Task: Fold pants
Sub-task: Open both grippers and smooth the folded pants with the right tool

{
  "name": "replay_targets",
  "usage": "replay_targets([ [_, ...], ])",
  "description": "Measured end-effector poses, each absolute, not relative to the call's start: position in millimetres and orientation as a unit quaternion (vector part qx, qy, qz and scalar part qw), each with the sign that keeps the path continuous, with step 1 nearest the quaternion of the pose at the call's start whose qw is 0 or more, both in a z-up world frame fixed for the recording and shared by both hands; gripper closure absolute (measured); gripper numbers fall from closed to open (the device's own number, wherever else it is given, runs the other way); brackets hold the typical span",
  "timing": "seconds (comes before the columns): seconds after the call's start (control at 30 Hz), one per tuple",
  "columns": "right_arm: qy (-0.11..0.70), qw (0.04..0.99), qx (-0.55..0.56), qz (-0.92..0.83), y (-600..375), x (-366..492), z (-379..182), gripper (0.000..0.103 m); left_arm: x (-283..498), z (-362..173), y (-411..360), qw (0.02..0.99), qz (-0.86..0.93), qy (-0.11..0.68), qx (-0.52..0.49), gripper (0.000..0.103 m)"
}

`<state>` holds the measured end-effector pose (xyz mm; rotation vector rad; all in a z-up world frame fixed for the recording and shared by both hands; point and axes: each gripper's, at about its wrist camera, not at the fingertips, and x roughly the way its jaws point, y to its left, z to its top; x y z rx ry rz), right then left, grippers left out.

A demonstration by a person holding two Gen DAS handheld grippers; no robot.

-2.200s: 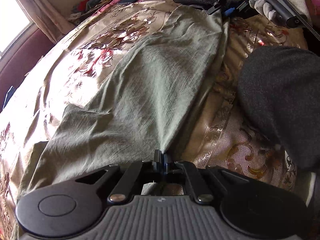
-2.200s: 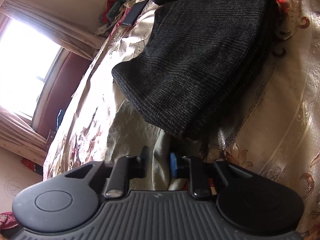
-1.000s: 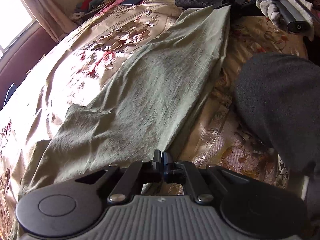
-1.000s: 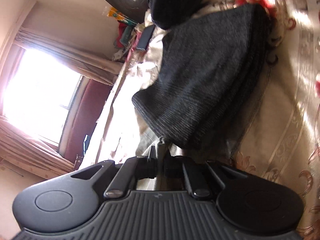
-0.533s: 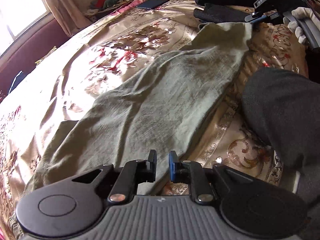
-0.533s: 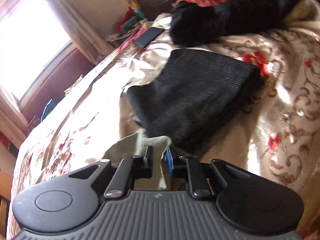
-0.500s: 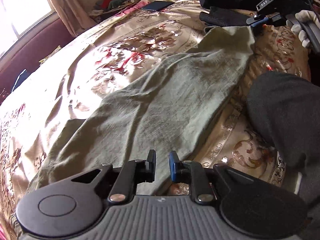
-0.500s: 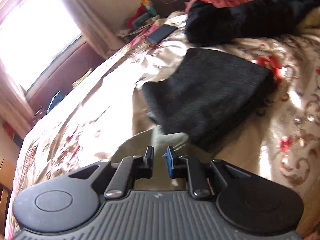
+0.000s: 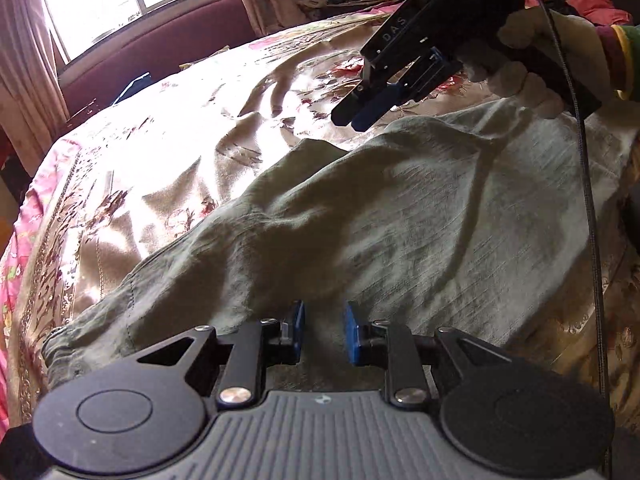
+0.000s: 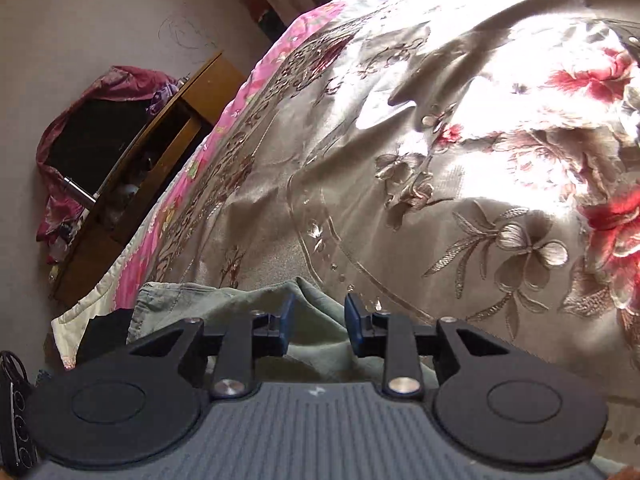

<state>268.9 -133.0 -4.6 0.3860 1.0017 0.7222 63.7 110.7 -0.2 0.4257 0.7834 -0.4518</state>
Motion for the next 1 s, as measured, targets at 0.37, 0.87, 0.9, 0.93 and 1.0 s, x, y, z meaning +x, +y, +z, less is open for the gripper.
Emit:
replay_targets([
  [0.37,0.49,0.771,0.123,0.389,-101,271,4,0.088,63,-3,129,0.886,-0.238,0.364,0.161,0.061],
  [0.87,0.459,0.831,0.147,0.278,-103,304,-5,0.099,51,-5,132,0.892,-0.222,0.353,0.173,0.057],
  [0.9,0.444,0.842,0.135,0.276,-106,296,4,0.097,49,-2,136,0.895,-0.215,0.35,0.172,0.057],
  [0.93,0.425,0.853,0.124,0.277,-110,282,15,0.095,47,1,140,0.899,-0.207,0.348,0.17,0.057],
  [1.0,0.403,0.86,0.113,0.292,-113,260,30,0.095,45,8,153,0.908,-0.177,0.343,0.163,0.057],
])
